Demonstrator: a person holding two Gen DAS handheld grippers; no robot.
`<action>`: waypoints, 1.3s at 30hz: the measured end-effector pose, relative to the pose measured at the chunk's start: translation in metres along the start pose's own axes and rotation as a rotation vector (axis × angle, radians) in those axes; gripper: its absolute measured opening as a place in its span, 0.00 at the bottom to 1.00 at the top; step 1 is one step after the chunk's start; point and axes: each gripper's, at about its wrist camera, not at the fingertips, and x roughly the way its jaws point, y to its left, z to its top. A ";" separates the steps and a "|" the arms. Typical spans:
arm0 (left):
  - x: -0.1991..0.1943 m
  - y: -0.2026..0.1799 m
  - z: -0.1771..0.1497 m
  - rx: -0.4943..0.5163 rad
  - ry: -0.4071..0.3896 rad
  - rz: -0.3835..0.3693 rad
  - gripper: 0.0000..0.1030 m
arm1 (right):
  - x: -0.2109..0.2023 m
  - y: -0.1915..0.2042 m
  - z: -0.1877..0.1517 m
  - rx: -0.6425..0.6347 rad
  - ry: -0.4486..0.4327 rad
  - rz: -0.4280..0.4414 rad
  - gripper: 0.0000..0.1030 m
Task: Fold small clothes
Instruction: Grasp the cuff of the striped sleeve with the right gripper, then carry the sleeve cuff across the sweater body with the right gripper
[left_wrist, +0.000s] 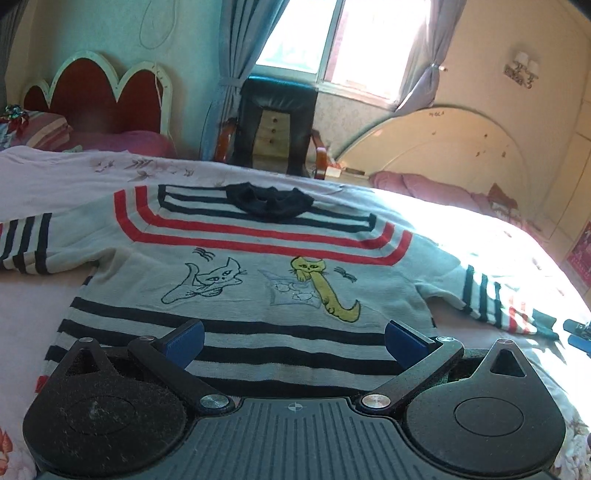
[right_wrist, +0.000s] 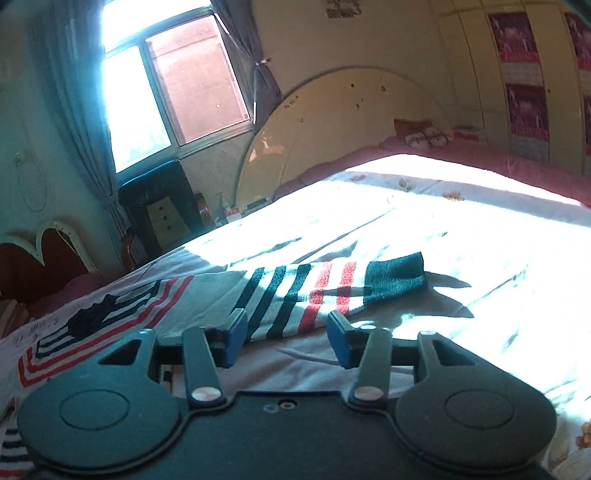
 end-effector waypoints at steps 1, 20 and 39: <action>0.005 -0.006 0.009 0.017 -0.034 0.014 1.00 | 0.023 -0.018 0.003 0.077 0.027 -0.003 0.29; 0.057 0.035 0.052 -0.008 -0.049 0.128 1.00 | 0.130 -0.039 -0.008 0.147 -0.040 -0.087 0.07; 0.063 0.196 0.099 -0.210 -0.059 -0.065 0.63 | 0.138 0.344 -0.150 -0.438 0.246 0.474 0.24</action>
